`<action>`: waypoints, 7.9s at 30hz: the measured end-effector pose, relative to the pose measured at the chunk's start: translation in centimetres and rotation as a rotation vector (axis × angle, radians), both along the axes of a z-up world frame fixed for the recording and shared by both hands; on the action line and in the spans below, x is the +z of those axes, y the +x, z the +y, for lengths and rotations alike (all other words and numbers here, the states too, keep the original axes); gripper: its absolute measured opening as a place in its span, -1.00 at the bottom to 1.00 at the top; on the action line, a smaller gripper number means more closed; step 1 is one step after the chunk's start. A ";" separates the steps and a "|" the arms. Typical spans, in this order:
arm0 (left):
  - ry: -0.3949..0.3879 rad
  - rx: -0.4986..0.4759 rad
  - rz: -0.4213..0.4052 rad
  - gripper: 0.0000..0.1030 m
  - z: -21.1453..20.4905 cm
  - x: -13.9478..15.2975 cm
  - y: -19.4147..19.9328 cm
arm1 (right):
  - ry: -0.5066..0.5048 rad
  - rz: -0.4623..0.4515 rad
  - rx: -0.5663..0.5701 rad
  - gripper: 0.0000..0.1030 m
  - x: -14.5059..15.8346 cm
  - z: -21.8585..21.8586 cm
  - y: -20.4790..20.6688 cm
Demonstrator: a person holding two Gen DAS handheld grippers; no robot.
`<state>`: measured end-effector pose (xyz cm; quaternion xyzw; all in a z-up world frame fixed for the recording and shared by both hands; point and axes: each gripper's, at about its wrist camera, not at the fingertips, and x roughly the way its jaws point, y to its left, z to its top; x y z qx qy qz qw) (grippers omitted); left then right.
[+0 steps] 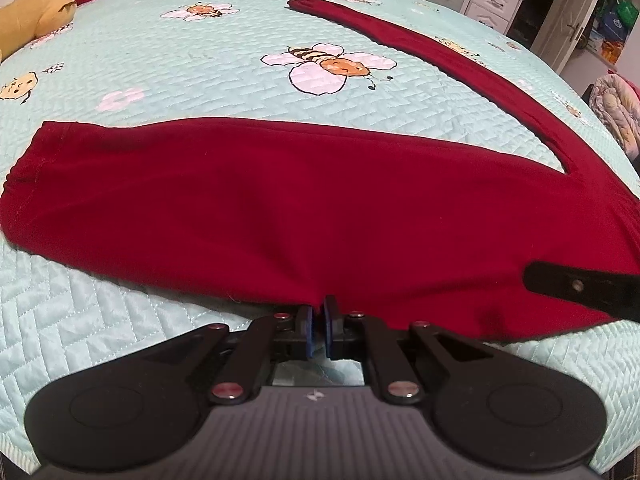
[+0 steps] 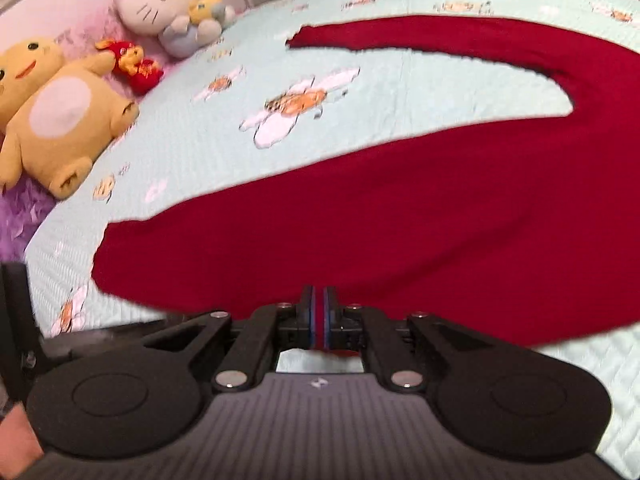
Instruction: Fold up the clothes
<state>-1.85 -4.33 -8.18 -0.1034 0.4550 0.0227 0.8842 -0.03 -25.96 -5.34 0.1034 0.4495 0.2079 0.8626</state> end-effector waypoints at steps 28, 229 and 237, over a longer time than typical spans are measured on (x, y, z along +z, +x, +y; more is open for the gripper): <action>-0.012 -0.004 0.007 -0.84 0.2 0.0 -0.2 | 0.064 0.089 -0.043 -0.91 -1.8 -1.1 -1.4; -0.145 0.498 -0.268 -0.40 23.1 1.8 0.3 | 0.311 0.162 -0.210 -0.72 -6.5 -12.5 -0.1; -0.076 0.355 -0.256 -0.22 19.4 2.9 0.6 | 0.347 0.127 -0.183 -0.71 -6.1 -11.6 -0.2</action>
